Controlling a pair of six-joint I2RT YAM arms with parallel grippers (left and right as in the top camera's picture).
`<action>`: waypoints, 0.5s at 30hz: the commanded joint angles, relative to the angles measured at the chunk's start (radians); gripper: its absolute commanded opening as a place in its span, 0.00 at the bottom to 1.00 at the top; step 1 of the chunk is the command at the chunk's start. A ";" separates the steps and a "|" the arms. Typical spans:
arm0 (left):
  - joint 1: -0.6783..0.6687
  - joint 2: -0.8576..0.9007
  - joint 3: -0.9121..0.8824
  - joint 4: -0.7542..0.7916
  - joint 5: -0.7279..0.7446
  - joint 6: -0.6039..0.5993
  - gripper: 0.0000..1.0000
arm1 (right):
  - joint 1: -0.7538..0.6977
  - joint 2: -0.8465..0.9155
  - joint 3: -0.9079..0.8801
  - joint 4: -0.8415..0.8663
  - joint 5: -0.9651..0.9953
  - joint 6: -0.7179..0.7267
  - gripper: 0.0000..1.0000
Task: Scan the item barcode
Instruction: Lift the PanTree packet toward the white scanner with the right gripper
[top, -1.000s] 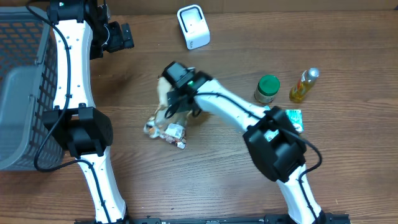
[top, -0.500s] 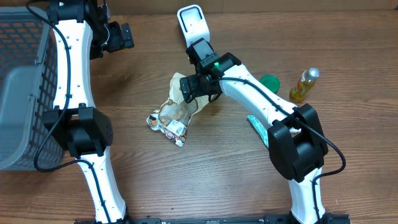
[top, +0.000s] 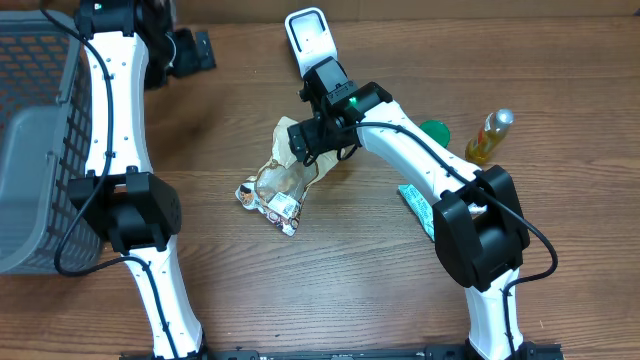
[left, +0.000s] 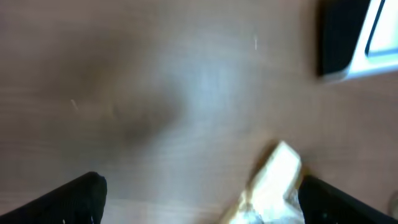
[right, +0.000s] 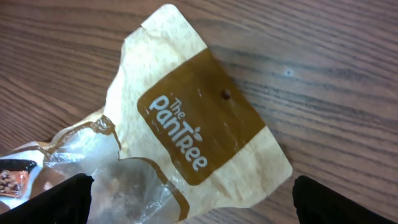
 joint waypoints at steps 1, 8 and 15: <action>-0.008 -0.002 0.016 -0.015 0.107 -0.041 1.00 | -0.003 -0.035 0.001 0.001 -0.005 -0.008 1.00; -0.006 -0.002 0.016 -0.115 0.204 0.006 0.04 | -0.007 -0.035 0.001 -0.003 -0.005 -0.008 1.00; 0.024 -0.010 0.013 -0.278 0.284 0.109 0.04 | -0.007 -0.035 0.001 -0.014 -0.021 -0.009 1.00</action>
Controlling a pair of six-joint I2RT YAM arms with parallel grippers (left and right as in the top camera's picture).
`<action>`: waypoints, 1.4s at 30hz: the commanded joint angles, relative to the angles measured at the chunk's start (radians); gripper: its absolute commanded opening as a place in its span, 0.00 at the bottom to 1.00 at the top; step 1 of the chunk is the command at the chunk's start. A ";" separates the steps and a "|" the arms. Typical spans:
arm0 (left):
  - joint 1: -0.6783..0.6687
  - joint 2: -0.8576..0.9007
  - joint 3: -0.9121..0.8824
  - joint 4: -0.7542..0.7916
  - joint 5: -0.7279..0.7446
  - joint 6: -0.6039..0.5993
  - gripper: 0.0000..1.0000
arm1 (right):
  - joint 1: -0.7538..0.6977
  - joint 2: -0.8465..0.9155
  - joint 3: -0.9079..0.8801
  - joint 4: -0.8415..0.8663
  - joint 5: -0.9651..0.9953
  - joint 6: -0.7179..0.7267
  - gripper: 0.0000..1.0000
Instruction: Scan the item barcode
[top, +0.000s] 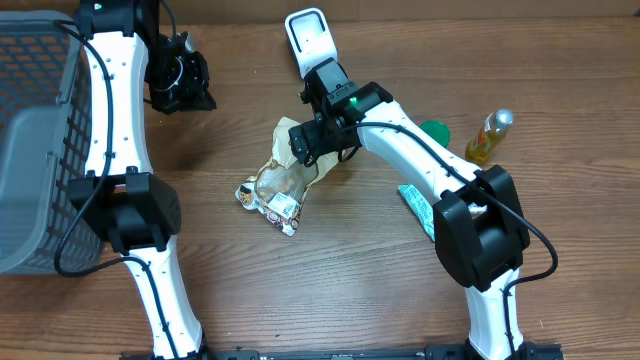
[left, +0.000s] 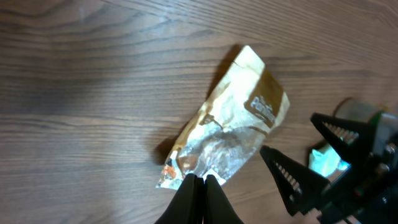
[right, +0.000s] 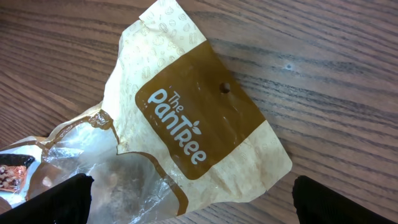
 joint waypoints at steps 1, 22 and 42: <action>0.016 -0.016 0.011 -0.003 0.072 0.066 0.04 | -0.006 -0.035 0.001 -0.001 -0.017 -0.011 1.00; -0.315 -0.423 -0.831 0.107 -0.210 -0.177 0.04 | -0.047 -0.033 0.001 0.043 -0.083 -0.061 1.00; -0.320 -0.423 -1.260 0.643 -0.253 -0.264 0.04 | -0.060 0.078 -0.001 0.071 -0.274 -0.142 1.00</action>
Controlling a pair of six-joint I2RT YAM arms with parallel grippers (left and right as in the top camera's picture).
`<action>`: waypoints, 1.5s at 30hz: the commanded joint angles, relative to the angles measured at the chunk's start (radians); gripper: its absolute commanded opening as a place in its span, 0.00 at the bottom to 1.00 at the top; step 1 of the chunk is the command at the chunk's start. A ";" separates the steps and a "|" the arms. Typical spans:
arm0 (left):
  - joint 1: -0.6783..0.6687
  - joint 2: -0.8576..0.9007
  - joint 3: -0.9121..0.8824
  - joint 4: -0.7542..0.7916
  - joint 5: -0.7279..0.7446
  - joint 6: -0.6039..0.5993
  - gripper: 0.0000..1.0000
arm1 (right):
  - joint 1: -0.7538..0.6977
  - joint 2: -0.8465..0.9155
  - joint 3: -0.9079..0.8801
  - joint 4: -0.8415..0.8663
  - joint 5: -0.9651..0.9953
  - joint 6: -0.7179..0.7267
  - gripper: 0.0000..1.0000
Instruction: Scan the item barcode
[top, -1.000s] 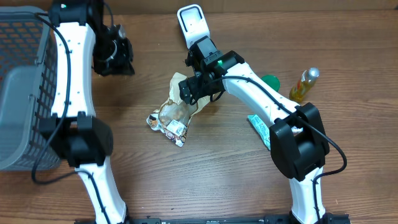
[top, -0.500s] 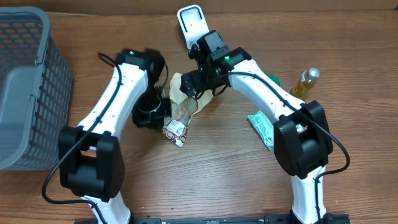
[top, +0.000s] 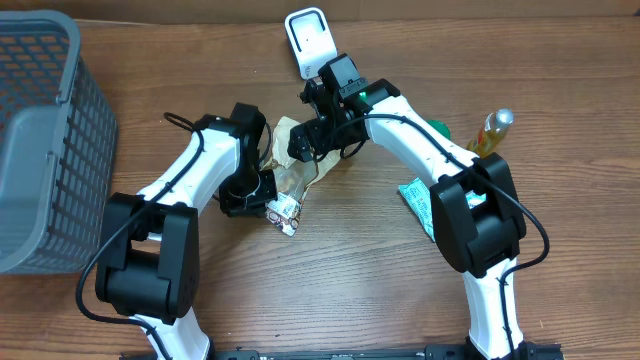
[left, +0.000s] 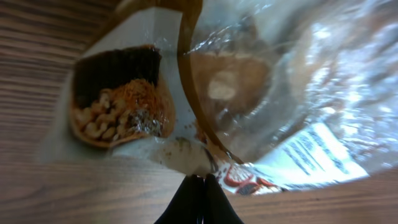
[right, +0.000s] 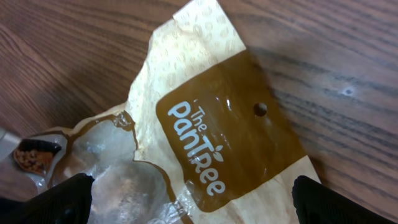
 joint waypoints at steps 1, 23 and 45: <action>0.005 -0.004 -0.037 0.040 -0.020 -0.021 0.04 | 0.005 0.010 -0.001 0.003 -0.043 -0.022 1.00; 0.091 -0.004 0.328 -0.174 -0.052 0.030 0.04 | 0.021 0.010 -0.001 -0.275 -0.234 0.058 0.99; 0.082 0.000 -0.028 0.072 0.044 0.039 0.04 | -0.015 0.102 0.149 -0.099 -0.097 -0.027 1.00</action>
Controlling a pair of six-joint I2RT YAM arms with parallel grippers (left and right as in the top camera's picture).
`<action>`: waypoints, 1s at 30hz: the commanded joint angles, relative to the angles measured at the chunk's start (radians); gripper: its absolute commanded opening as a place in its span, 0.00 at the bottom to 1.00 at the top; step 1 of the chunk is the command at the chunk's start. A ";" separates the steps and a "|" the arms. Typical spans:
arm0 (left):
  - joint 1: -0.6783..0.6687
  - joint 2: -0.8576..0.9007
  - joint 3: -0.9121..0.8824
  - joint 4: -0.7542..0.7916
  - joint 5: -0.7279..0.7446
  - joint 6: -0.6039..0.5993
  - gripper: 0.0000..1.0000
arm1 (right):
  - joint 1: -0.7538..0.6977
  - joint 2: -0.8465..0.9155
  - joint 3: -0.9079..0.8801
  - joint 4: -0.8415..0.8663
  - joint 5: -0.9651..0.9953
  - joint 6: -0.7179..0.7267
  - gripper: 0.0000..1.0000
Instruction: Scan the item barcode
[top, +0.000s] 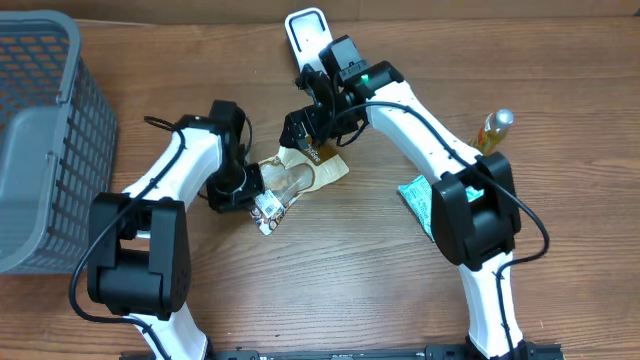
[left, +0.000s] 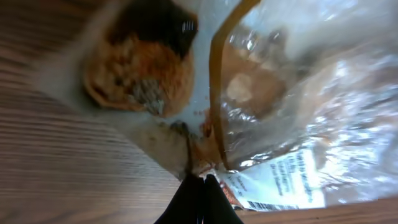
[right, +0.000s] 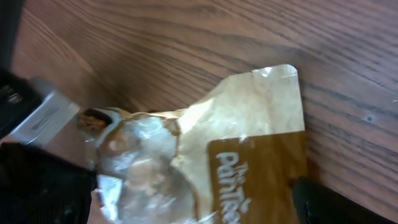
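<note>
The snack bag (top: 298, 178), tan paper with a clear window and brown "PanTree" header, lies mid-table. My left gripper (top: 240, 188) is shut on its printed lower end. In the left wrist view the fingertips (left: 200, 186) pinch the bag's seam, and a white barcode label (left: 292, 183) shows beside them. The right gripper (top: 305, 130) hovers open over the bag's header end. In the right wrist view the bag (right: 249, 137) lies between and beyond its wide-apart fingers. The white scanner (top: 308, 35) stands at the back edge, behind the right gripper.
A grey mesh basket (top: 45, 120) fills the left side. At the right stand a yellow bottle (top: 490, 135) and a teal packet (top: 415, 200), close to the right arm's base.
The bag has swung round and shifted left, and its header now points right. The left gripper, still shut on the bag's end, sits further left. The right gripper stands slightly nearer the scanner.
The left gripper was open at the back left near the basket, while the right one hovered open over the bag's header. Then the left was shut, high above the table. Later it was shut on the bag's lower end. Now the bag is turned and pulled leftward.
</note>
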 joint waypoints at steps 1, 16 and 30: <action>-0.007 -0.004 -0.020 0.021 0.016 0.010 0.04 | 0.003 0.061 -0.016 0.017 0.008 -0.014 1.00; -0.007 -0.004 -0.029 0.095 -0.014 0.010 0.04 | 0.052 0.111 -0.016 -0.044 0.008 -0.012 0.93; -0.007 -0.004 -0.038 0.116 -0.023 0.010 0.04 | 0.062 0.112 -0.016 -0.037 -0.108 0.159 0.93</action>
